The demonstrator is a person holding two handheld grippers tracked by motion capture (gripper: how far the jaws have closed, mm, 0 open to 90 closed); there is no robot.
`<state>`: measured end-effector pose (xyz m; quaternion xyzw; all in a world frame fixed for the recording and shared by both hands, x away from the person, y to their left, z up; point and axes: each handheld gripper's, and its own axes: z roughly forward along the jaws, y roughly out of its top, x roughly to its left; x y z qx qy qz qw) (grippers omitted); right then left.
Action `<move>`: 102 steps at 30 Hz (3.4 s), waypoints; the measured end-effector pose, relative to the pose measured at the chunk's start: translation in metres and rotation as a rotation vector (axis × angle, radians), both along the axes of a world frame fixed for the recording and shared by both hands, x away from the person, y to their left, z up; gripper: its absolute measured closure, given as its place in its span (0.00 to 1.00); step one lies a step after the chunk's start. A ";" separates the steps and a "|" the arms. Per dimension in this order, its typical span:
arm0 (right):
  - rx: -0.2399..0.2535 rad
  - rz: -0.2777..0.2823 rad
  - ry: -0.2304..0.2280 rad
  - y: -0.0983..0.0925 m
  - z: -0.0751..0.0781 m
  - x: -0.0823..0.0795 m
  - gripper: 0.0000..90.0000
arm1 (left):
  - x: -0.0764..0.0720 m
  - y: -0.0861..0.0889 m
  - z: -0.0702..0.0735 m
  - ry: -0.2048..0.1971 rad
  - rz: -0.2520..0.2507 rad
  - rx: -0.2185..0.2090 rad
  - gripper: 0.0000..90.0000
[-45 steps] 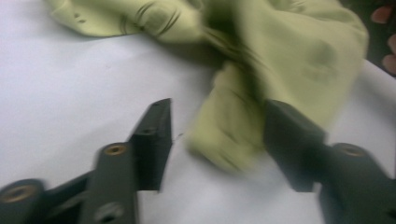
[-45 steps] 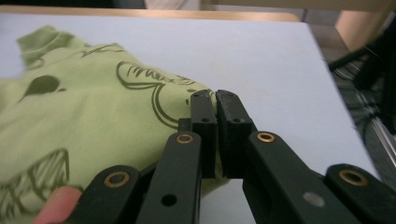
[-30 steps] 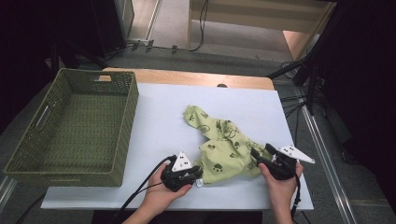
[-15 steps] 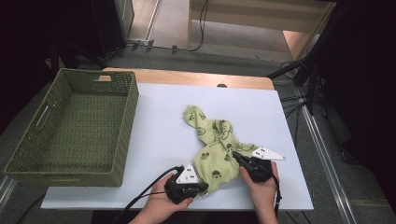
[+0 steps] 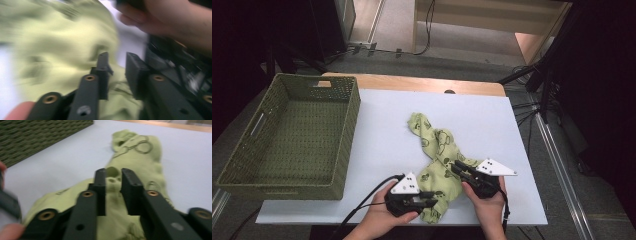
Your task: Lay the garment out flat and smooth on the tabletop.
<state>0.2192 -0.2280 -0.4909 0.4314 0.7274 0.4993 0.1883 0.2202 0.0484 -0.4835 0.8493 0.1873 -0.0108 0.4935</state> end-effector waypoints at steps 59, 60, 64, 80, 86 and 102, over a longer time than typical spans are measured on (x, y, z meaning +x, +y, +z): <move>0.021 -0.132 -0.011 -0.033 0.062 0.086 0.26 | 0.086 0.037 0.040 -0.058 0.501 0.050 0.48; 0.025 -0.122 0.002 -0.033 0.056 0.081 0.27 | 0.082 0.034 0.036 -0.062 0.472 0.062 0.47; 0.039 -0.057 0.080 -0.024 0.027 0.064 0.27 | 0.076 0.022 0.016 -0.041 0.424 0.123 0.45; -0.107 -0.059 0.216 0.019 -0.026 0.061 0.84 | 0.078 0.026 -0.005 0.050 0.385 0.177 0.95; -0.101 -0.107 0.135 -0.007 -0.014 0.055 0.85 | 0.046 0.015 -0.005 0.064 0.249 0.121 0.96; -0.048 -0.142 0.126 -0.018 -0.008 0.061 0.48 | 0.036 0.002 0.014 -0.039 0.305 0.045 0.49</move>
